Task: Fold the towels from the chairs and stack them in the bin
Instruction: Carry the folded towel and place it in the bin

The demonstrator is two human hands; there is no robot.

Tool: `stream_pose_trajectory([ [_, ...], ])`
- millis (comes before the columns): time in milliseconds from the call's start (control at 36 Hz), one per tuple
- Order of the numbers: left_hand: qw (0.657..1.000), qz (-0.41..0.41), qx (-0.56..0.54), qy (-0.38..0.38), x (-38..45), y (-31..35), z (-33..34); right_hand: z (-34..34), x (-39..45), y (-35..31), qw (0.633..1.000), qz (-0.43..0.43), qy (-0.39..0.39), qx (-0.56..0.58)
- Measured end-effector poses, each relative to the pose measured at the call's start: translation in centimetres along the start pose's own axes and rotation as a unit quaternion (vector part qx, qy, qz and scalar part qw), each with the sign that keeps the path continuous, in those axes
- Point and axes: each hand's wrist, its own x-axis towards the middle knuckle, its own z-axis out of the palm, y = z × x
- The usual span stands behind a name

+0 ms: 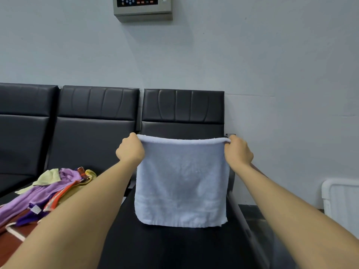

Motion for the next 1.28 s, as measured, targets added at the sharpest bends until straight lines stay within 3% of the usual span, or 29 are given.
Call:
stream_pose_trajectory([
  [139, 0.971, -0.057, -0.225, -0.051, 0.9, -0.4, 1.7, 1.6, -0.2, 0.8, 0.997, 0.059, -0.037, 0.025],
  [222, 0.949, -0.076, -0.298, -0.069, 1.2, -0.1, 2.6, 2.6, 0.1, 0.8, 0.987, 0.118, -0.063, 0.085],
  [361, 0.931, -0.086, -0.348, -0.07, 1.6, 0.2, 4.0, 4.6, 1.0, 0.7, 0.955, 0.172, -0.064, 0.233],
  [694, 0.877, -0.074, -0.472, -0.042, 4.0, 0.6, 6.3, 6.9, 2.2, -1.0, 0.897, 0.121, -0.011, 0.425],
  [889, 0.86, -0.08, -0.504, 0.0, 1.7, -1.3, 7.0, 7.8, 0.2, -1.0, 0.872, 0.125, 0.002, 0.473],
  [972, 0.867, -0.108, -0.487, 0.024, -0.3, -2.5, 7.5, 7.9, -1.5, -0.1, 0.872, 0.143, -0.001, 0.467],
  [1056, 0.898, -0.137, -0.415, 0.056, -2.1, -3.3, 7.7, 7.8, -3.1, 0.8, 0.884, 0.153, -0.014, 0.442],
  [1278, 0.951, -0.148, -0.258, 0.079, -4.8, -5.6, 8.5, 7.6, -6.3, 2.8, 0.927, 0.237, -0.024, 0.29],
])
